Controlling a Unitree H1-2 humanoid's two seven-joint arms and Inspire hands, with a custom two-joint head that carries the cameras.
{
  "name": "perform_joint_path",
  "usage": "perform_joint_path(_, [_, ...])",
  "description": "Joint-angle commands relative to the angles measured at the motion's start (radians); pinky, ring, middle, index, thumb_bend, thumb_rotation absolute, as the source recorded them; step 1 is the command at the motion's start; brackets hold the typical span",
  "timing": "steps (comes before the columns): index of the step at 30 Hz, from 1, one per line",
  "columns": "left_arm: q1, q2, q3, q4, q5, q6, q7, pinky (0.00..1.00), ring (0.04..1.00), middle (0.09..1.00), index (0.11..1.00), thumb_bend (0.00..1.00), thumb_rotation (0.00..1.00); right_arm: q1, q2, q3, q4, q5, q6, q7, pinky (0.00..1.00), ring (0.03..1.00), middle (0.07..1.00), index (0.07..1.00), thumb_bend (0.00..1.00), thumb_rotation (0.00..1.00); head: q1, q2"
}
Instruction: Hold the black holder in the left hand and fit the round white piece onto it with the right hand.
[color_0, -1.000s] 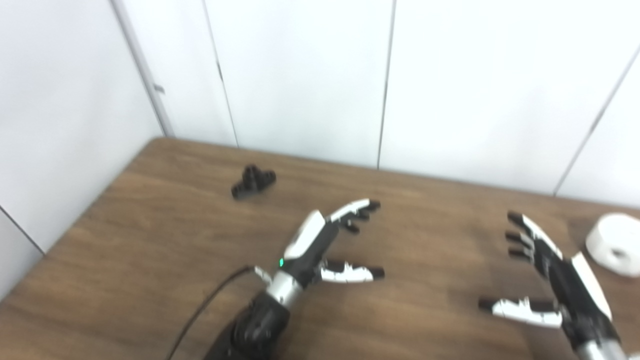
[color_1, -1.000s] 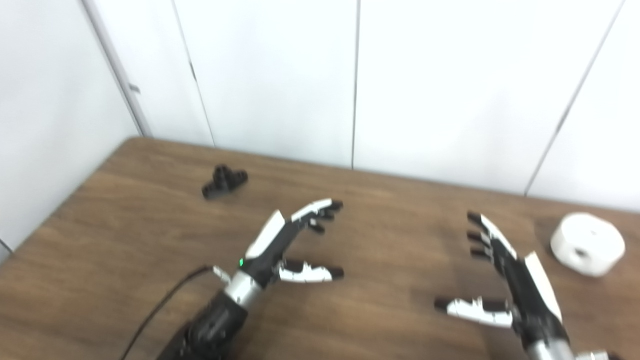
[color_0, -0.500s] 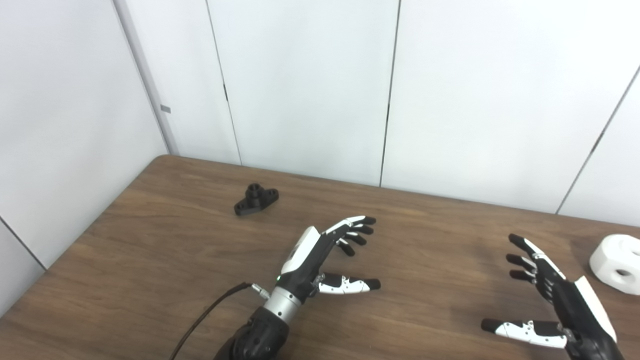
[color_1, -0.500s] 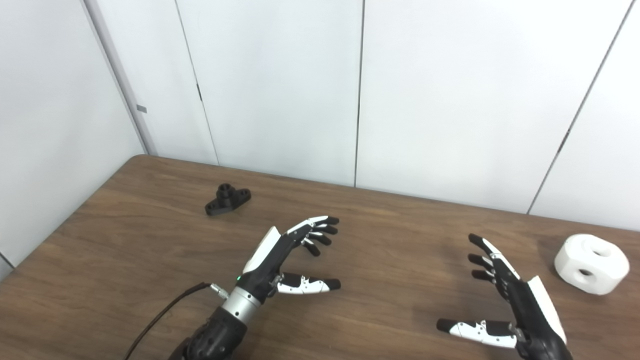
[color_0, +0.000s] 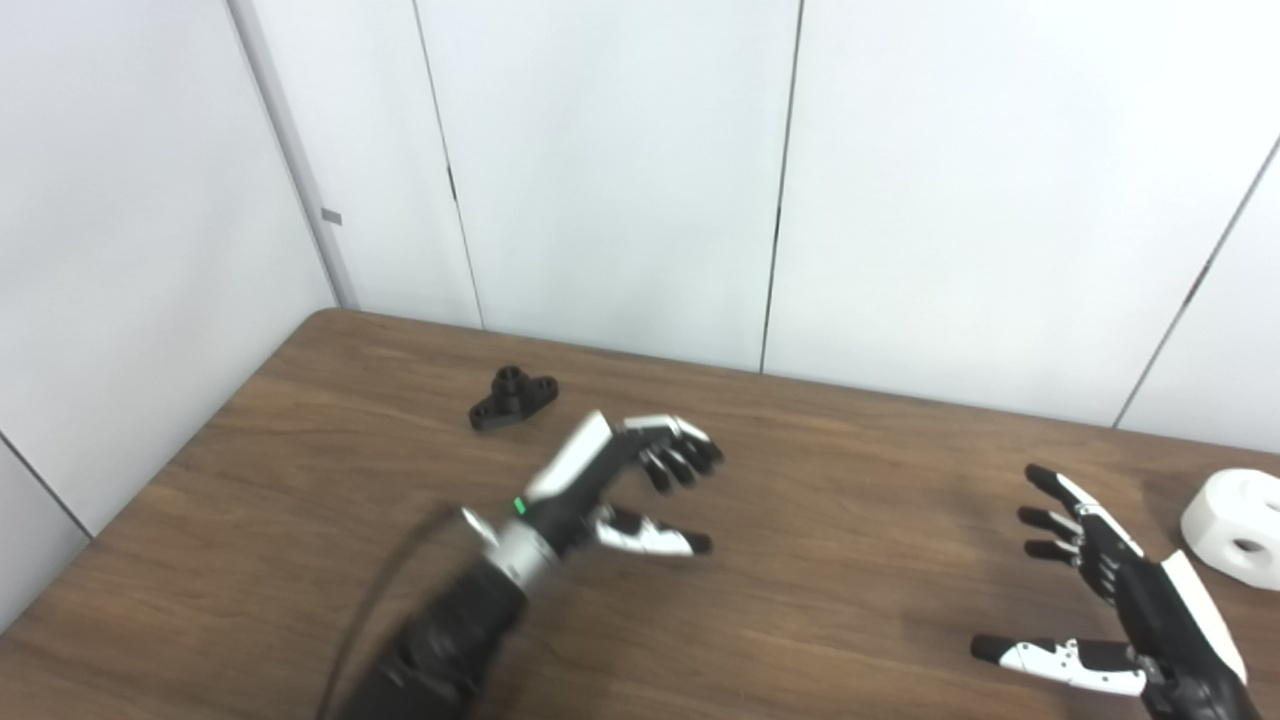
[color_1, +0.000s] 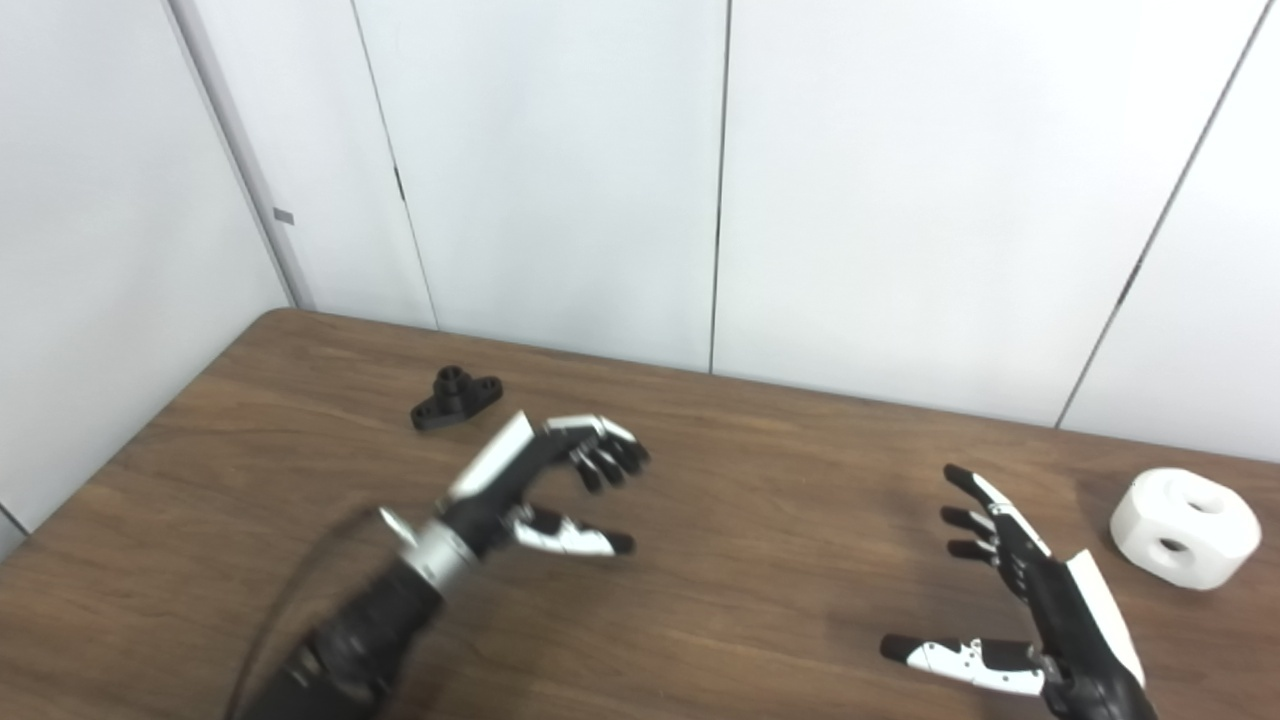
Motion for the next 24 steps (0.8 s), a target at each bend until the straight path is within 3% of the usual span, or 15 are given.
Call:
perform_joint_path(1, [-0.053,0.027,0.021,-0.048,0.019,0.027,0.005,0.58,0.691,0.725,0.726,0.89,0.22,-0.032,-0.009,-0.01,-0.036,0.014,-0.015,-0.003,0.77,0.857,0.941,0.9,0.75,0.0,0.001,0.002])
perform_joint_path(9, [-0.088,0.073,0.114,-0.095,0.137,0.111,0.1,0.62,0.746,0.765,0.737,0.84,0.19,-0.037,-0.011,-0.007,-0.046,0.017,-0.005,0.002,0.76,0.854,0.944,0.901,0.74,0.0,0.012,-0.002])
perform_joint_path(13, [-0.093,0.089,0.169,-0.055,0.138,0.124,0.141,0.67,0.807,0.802,0.753,0.81,0.18,-0.037,-0.008,-0.008,-0.046,0.005,-0.016,-0.009,0.75,0.844,0.934,0.892,0.74,0.0,0.016,-0.003])
perform_joint_path(16, [-0.099,0.11,0.202,-0.002,0.161,0.101,0.203,0.68,0.802,0.795,0.743,0.81,0.16,-0.035,-0.007,-0.008,-0.06,-0.016,0.001,-0.016,0.71,0.832,0.915,0.877,0.74,0.0,0.016,-0.002])
perform_joint_path(19, [-0.107,0.131,0.21,0.047,0.219,0.103,0.27,0.76,0.823,0.796,0.742,0.83,0.17,-0.033,-0.005,-0.01,-0.07,-0.017,0.018,-0.014,0.7,0.837,0.91,0.88,0.73,0.0,0.016,-0.002])
perform_joint_path(21, [-0.11,0.141,0.209,0.068,0.241,0.106,0.298,0.75,0.834,0.808,0.746,0.84,0.17,-0.034,-0.003,-0.011,-0.076,-0.013,0.029,-0.012,0.71,0.844,0.912,0.882,0.72,0.0,0.016,-0.002])
perform_joint_path(24, [-0.114,0.143,0.213,0.087,0.246,0.111,0.325,0.68,0.841,0.868,0.817,0.85,0.21,-0.035,-0.006,-0.012,-0.073,-0.014,0.021,-0.014,0.72,0.848,0.912,0.882,0.72,0.0,0.01,-0.001])
